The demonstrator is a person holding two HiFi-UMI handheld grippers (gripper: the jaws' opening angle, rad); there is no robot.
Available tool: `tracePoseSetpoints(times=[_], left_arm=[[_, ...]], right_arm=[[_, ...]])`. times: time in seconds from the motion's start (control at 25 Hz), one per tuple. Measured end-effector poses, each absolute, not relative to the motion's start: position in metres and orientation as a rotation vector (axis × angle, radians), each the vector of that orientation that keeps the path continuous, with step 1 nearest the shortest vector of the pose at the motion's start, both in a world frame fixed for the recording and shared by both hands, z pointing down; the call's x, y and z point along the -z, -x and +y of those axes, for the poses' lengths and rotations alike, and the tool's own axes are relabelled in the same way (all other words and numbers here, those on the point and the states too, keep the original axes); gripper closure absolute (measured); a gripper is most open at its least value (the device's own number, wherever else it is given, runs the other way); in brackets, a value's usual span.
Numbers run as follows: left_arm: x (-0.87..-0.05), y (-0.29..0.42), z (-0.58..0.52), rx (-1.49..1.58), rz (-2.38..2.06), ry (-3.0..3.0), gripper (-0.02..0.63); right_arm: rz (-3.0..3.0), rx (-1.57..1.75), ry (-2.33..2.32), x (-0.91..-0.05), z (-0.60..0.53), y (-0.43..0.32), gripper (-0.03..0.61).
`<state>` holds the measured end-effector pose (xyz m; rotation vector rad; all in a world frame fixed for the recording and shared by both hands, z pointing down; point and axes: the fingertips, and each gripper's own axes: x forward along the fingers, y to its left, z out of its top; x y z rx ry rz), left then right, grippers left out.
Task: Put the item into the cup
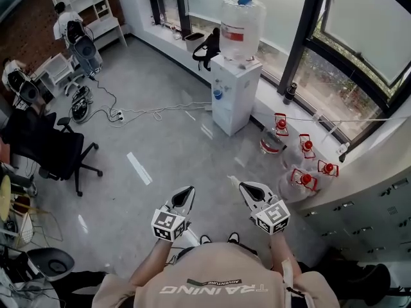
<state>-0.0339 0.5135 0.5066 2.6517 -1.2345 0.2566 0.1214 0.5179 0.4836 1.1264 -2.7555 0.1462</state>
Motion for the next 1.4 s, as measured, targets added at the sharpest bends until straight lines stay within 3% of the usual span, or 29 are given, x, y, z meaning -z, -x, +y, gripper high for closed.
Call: tracePoseSetpoints(times=[0.52,1.4], left_arm=[[-0.523,0.056,0.451,-0.272,-1.179,-2.649,0.606],[-0.521,0.011,0.255,-0.226,-1.363,-2.543,0.606]], right_arm=[[-2.705,-0.234,-1.194,-0.51,0.466,-0.104,0.568],[-2.797,-0.172,-1.02,-0.509,0.24,-0.152,0.568]])
